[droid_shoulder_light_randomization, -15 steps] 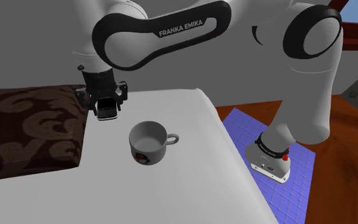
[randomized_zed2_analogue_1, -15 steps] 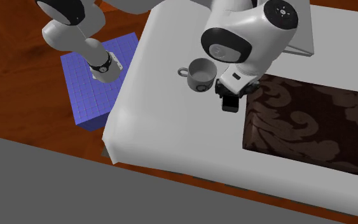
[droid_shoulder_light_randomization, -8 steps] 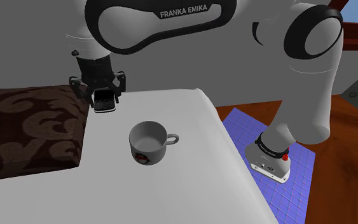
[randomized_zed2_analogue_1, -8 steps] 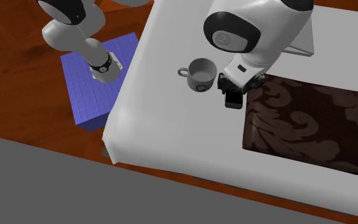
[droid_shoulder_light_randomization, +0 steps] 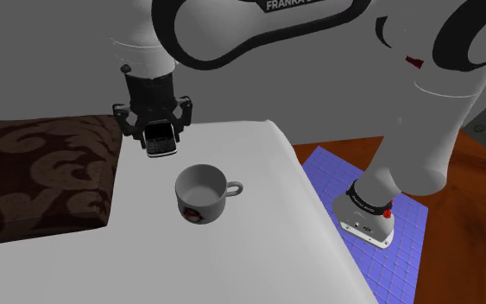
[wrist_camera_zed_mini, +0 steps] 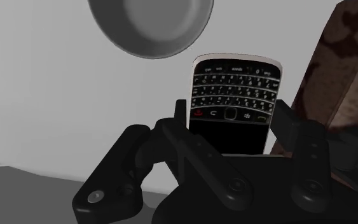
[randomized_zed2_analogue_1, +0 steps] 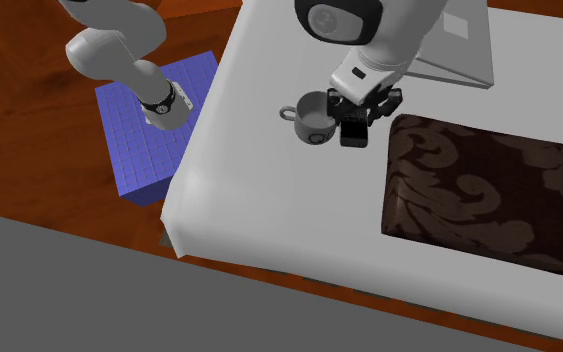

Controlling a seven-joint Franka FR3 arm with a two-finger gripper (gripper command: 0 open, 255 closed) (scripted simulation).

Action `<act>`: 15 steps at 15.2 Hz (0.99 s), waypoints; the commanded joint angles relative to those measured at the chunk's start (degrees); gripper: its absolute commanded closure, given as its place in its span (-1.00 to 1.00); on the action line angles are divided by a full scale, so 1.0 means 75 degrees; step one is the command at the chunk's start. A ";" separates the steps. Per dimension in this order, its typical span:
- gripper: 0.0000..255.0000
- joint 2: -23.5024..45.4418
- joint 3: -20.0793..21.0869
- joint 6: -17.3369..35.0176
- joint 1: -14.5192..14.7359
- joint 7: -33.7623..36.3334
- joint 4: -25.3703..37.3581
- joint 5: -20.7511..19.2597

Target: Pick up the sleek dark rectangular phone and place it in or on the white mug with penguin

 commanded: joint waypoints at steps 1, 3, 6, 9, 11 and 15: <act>1.00 -0.0558 0.0083 0.0229 -0.0077 0.0026 -0.0733 0.0239; 1.00 -0.1182 0.0158 0.0414 -0.0137 0.0013 -0.1469 0.0534; 1.00 -0.2095 0.0240 0.0606 -0.0150 -0.0029 -0.2457 0.0997; 1.00 -0.3130 0.0292 0.0707 -0.0052 -0.0084 -0.3462 0.1544; 1.00 -0.3094 0.0295 0.0911 -0.0035 -0.0077 -0.3635 0.1532; 1.00 -0.3000 0.0325 0.1321 -0.0025 -0.0057 -0.3961 0.1500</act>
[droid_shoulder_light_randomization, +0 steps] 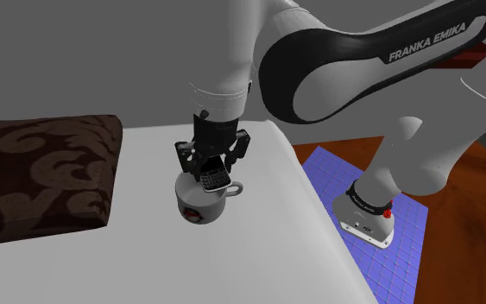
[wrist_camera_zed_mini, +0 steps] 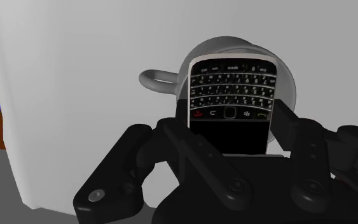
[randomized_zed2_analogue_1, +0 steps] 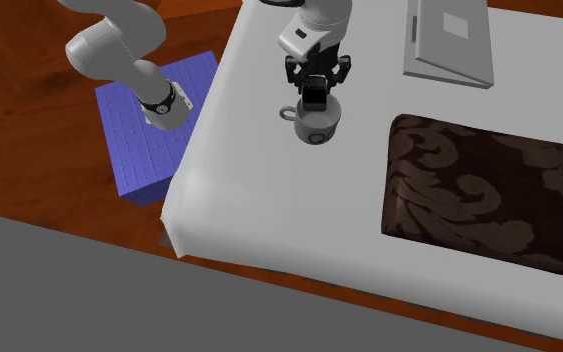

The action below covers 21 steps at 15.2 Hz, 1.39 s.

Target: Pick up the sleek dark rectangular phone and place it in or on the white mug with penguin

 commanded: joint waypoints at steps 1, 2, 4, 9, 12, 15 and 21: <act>1.00 0.0013 0.0009 0.0206 0.0005 -0.0001 -0.0190 0.0001; 1.00 0.0043 0.0017 0.0309 0.0007 0.0007 -0.0266 -0.0011; 1.00 0.0109 0.0033 0.0514 0.0011 0.0025 -0.0413 -0.0038; 1.00 0.0276 0.0068 0.0961 0.0018 0.0076 -0.0711 -0.0112; 1.00 0.0277 0.0066 0.0961 0.0020 0.0077 -0.0709 -0.0114; 1.00 0.0277 0.0065 0.0961 0.0021 0.0077 -0.0709 -0.0114; -1.00 0.0299 0.0064 0.0973 0.0018 0.0078 -0.0703 -0.0126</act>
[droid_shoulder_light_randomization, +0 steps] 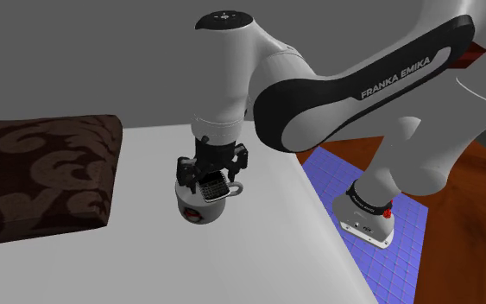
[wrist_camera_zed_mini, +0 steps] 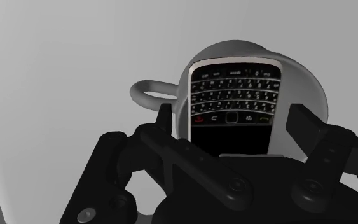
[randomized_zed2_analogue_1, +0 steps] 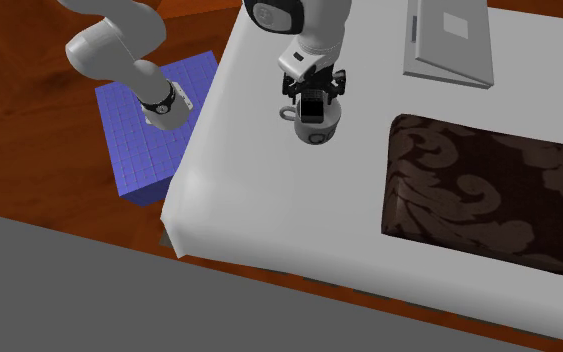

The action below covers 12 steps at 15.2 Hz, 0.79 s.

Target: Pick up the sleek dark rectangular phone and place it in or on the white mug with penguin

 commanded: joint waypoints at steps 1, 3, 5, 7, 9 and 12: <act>-1.00 -0.0018 0.0001 -0.0011 0.0003 -0.0001 -0.0006 0.0011; -1.00 -0.0226 -0.0045 -0.0524 -0.0012 -0.0077 0.0321 0.0105; -1.00 -0.0373 -0.0087 -0.0981 -0.0026 -0.0125 0.0647 0.0163; -1.00 -0.0374 -0.0089 -0.0981 -0.0024 -0.0126 0.0646 0.0164; -1.00 -0.0373 -0.0089 -0.0981 -0.0024 -0.0125 0.0647 0.0163; -1.00 -0.0372 -0.0089 -0.0981 -0.0024 -0.0125 0.0647 0.0163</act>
